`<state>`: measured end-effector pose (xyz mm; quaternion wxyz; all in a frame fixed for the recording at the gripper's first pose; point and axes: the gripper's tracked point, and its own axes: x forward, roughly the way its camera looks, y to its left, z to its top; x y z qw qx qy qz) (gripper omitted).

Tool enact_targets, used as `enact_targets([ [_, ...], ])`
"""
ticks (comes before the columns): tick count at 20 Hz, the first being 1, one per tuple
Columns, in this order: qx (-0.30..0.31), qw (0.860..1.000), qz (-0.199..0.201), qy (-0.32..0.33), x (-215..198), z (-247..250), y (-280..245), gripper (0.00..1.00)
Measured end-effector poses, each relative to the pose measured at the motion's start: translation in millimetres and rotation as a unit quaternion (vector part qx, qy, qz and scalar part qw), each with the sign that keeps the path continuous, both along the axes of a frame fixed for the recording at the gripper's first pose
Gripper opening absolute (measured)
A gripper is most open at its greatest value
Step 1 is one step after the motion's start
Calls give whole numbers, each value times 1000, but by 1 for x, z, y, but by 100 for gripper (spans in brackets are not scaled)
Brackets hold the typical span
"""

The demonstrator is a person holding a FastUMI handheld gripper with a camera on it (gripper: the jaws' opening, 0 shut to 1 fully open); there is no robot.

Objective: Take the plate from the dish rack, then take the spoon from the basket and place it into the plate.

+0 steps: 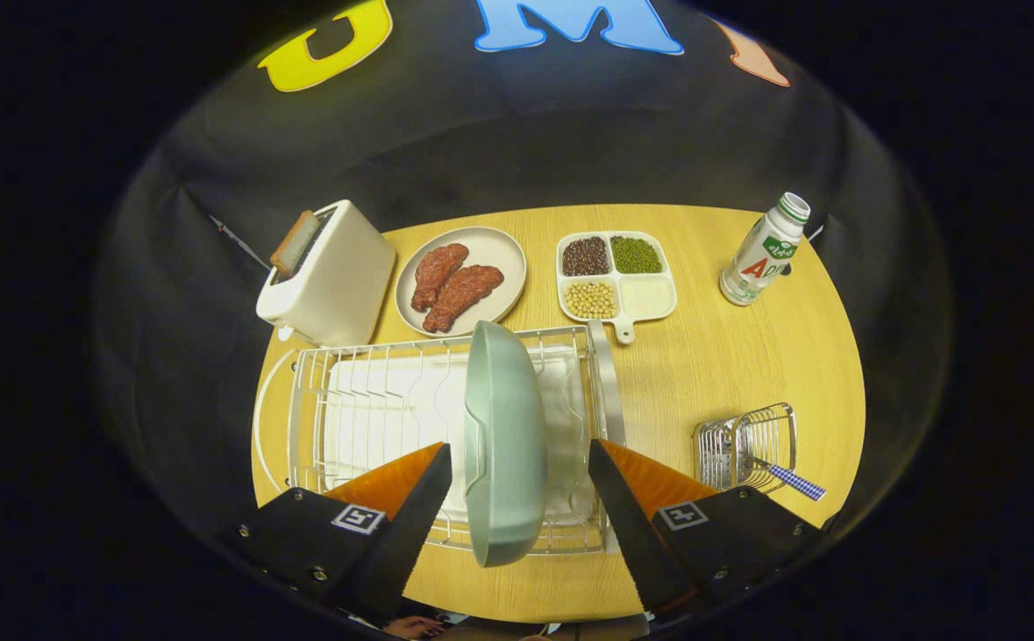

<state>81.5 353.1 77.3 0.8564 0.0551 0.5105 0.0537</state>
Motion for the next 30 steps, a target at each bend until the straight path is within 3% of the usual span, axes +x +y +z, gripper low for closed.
enact_targets([
  [3, -40, 999, -10, 12, 7, -17, -3, 89],
  [4, -49, 999, -8, 19, 7, -24, -3, 80],
  [5, -61, 998, -12, 26, 8, -30, -4, 77],
  [7, -50, 997, -34, 47, 7, -33, -1, 33],
  [8, -53, 997, -39, 42, 7, -32, -1, 30],
  [19, -175, 984, -26, 35, 3, 4, -5, 28],
  [30, -110, 994, -21, 17, -39, 52, -31, 28],
])
